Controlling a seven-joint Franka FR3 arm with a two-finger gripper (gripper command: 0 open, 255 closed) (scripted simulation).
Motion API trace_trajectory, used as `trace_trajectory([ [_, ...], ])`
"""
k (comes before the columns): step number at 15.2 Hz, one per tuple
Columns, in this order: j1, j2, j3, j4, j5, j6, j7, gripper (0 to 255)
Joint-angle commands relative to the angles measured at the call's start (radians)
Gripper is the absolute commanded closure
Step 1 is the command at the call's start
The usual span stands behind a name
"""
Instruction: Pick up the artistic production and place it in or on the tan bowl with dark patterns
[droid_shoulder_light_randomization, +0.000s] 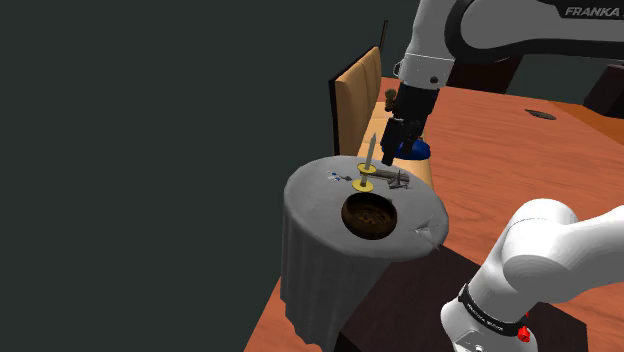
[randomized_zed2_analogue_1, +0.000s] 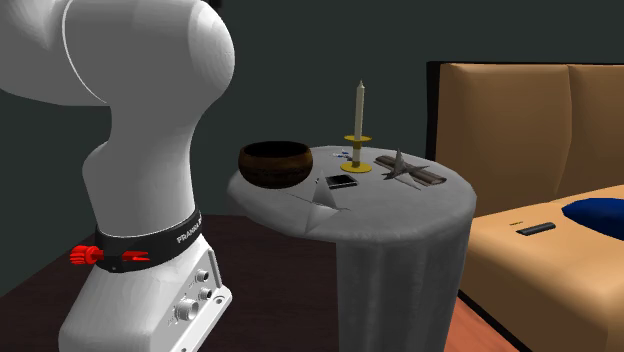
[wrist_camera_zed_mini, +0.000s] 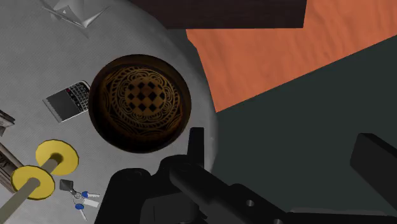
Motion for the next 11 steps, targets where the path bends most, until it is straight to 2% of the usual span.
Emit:
trace_trajectory([
  [1,0.000,0.000,0.000,0.000,0.000,0.000,0.000,0],
  [6,0.017,-0.088,-0.078,-0.175,-0.068,0.063,-0.185,0],
  [11,0.013,-0.148,-0.173,-0.325,-0.163,0.135,-0.376,0],
])
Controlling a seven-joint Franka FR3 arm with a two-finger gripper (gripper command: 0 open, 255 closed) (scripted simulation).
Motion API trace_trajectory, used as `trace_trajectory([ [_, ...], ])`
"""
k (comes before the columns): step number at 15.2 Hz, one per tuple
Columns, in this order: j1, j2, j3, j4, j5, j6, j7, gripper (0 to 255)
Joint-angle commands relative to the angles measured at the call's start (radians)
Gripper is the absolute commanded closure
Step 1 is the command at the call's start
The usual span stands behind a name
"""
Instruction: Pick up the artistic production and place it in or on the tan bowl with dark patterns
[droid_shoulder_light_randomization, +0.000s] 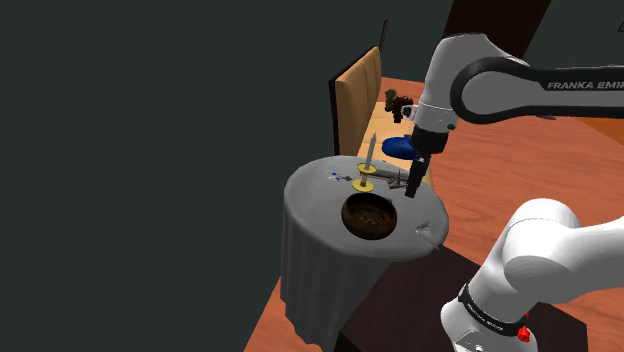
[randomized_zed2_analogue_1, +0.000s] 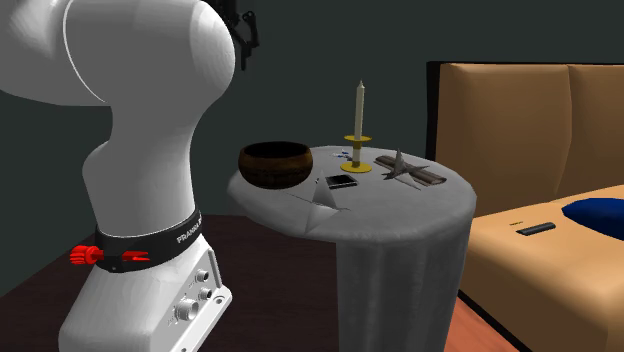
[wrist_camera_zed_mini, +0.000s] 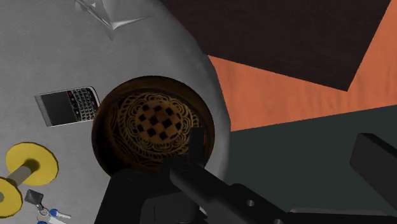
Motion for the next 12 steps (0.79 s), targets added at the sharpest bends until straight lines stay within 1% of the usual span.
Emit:
trace_trajectory([
  [1,-0.007,-0.016,-0.044,-0.055,-0.046,0.033,-0.084,0],
  [4,-0.025,-0.023,-0.113,-0.128,-0.121,0.091,-0.203,0],
  [7,-0.053,-0.005,-0.188,-0.186,-0.204,0.162,-0.325,0],
  [10,-0.084,0.045,-0.270,-0.229,-0.294,0.252,-0.447,0],
  [12,-0.104,0.099,-0.327,-0.246,-0.355,0.323,-0.527,0],
])
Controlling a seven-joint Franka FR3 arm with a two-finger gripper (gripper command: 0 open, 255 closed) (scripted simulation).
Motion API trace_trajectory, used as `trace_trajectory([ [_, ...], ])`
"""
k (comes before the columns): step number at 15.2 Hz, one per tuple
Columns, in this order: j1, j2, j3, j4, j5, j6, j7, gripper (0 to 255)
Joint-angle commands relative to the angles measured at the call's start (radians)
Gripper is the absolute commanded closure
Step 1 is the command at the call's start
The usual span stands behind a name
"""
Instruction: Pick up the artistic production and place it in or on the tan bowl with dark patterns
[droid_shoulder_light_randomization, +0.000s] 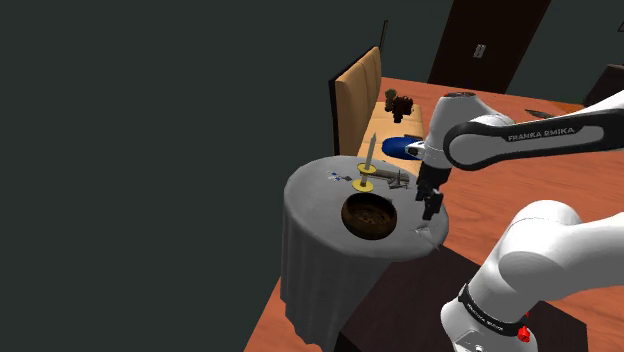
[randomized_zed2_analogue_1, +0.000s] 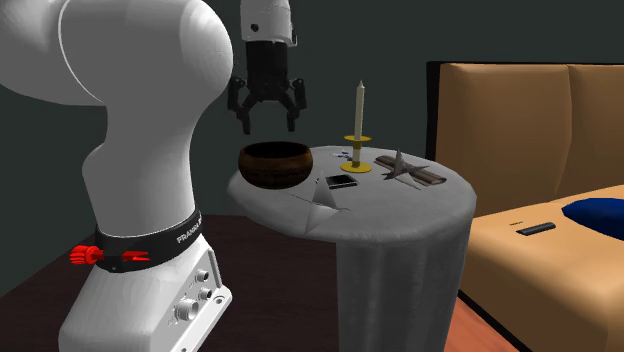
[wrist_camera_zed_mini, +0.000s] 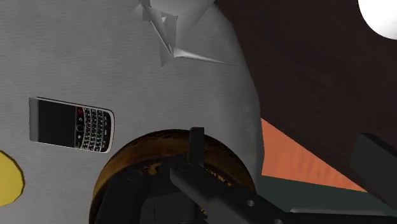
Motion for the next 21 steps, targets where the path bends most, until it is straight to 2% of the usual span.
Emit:
trace_trajectory([
  [1,-0.023,0.055,-0.061,-0.021,-0.067,0.077,-0.086,0],
  [5,-0.041,0.227,-0.180,-0.018,-0.178,0.252,-0.237,0],
  [9,-0.018,0.432,-0.295,0.018,-0.242,0.434,-0.378,0],
  [16,0.008,0.594,-0.347,0.003,-0.242,0.611,-0.386,0],
  [21,0.011,0.609,-0.351,0.002,-0.240,0.626,-0.388,0],
])
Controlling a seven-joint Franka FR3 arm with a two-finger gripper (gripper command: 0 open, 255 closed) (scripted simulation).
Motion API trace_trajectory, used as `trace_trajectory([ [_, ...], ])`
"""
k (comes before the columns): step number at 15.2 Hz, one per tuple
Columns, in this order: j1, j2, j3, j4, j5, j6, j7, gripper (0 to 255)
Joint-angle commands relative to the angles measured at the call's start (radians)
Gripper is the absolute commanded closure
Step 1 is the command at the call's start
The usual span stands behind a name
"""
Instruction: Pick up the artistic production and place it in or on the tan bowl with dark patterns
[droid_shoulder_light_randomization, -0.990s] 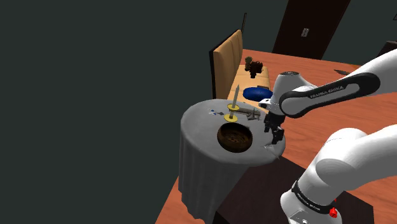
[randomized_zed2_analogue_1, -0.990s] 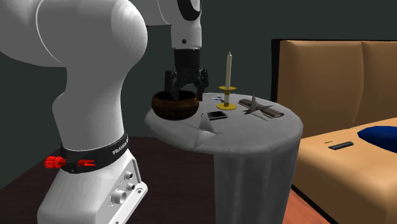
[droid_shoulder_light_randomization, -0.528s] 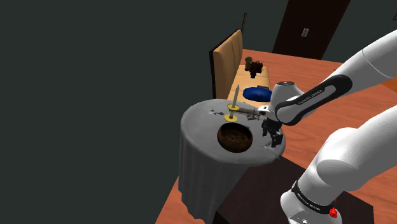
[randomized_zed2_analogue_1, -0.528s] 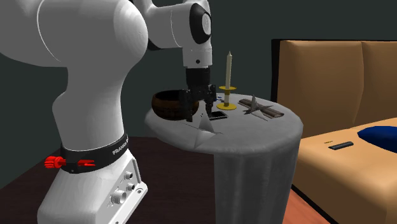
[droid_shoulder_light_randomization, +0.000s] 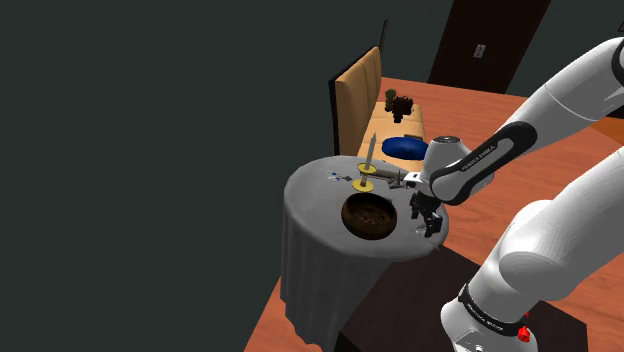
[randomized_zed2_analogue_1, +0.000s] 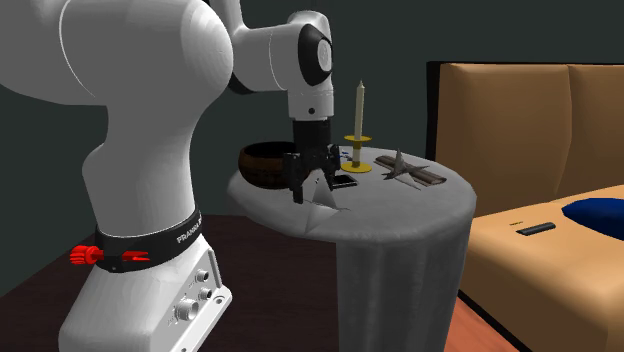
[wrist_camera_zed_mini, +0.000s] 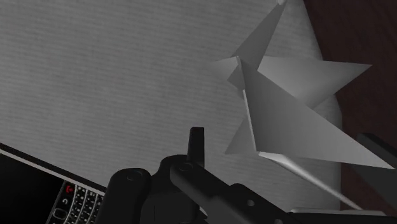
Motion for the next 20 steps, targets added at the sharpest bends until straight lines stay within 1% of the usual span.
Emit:
trace_trajectory([
  [1,0.000,0.001,0.000,0.000,0.000,0.002,0.000,0],
  [3,0.000,0.001,0.000,0.000,0.000,0.001,0.000,0],
  [4,0.000,0.001,0.000,0.000,0.000,0.001,0.000,255],
  [13,0.000,0.001,0.000,0.000,0.000,0.002,0.000,255],
  [16,-0.019,-0.077,0.020,0.002,-0.012,-0.078,0.006,255],
  [20,-0.037,-0.172,0.047,0.009,-0.013,-0.180,0.005,255],
])
